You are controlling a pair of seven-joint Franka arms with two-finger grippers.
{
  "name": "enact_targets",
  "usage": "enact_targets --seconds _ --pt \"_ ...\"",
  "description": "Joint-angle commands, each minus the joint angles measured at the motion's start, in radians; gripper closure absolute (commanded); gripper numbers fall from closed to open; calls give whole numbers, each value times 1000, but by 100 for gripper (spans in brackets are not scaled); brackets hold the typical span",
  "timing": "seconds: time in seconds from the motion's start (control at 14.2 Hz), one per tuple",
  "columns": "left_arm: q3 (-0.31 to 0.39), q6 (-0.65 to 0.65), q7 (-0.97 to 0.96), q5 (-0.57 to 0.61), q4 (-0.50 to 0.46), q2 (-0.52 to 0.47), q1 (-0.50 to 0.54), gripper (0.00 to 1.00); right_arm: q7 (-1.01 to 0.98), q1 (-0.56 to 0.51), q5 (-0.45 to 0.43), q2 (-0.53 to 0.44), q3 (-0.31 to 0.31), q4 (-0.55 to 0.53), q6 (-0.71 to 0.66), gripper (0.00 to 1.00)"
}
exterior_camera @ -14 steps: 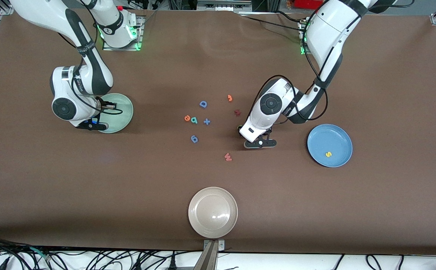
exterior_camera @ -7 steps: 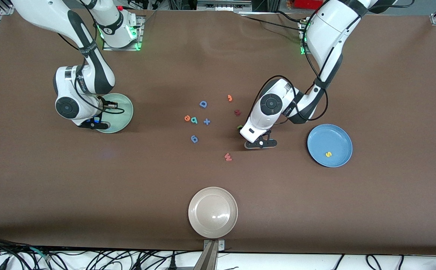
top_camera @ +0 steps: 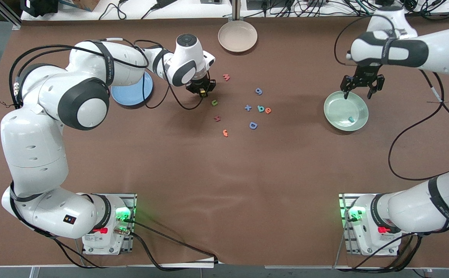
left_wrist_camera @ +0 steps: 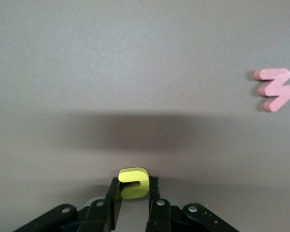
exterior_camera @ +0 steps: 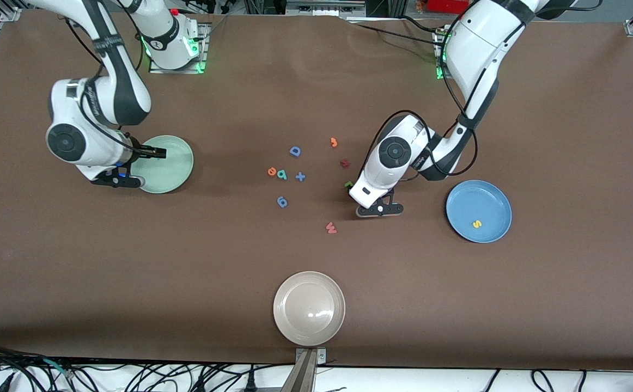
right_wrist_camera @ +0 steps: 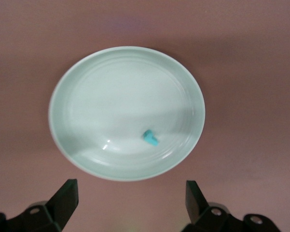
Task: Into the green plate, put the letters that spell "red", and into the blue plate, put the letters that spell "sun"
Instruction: 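Grasp the yellow u with the left gripper while the right gripper drops r, then place the yellow u on the blue plate with the left gripper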
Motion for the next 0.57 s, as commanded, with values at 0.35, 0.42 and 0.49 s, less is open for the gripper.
enact_targets --seconds 0.35,0.42,0.49 --pt "1 -256 236 35 16 -142 116 87 254 19 111 19 130 287 -238 2" --pt "1 -297 310 34 16 -159 135 87 308 19 169 23 153 289 -224 1" --pt "1 -334 381 33 13 -172 164 87 360 22 208 33 170 289 -203 1"
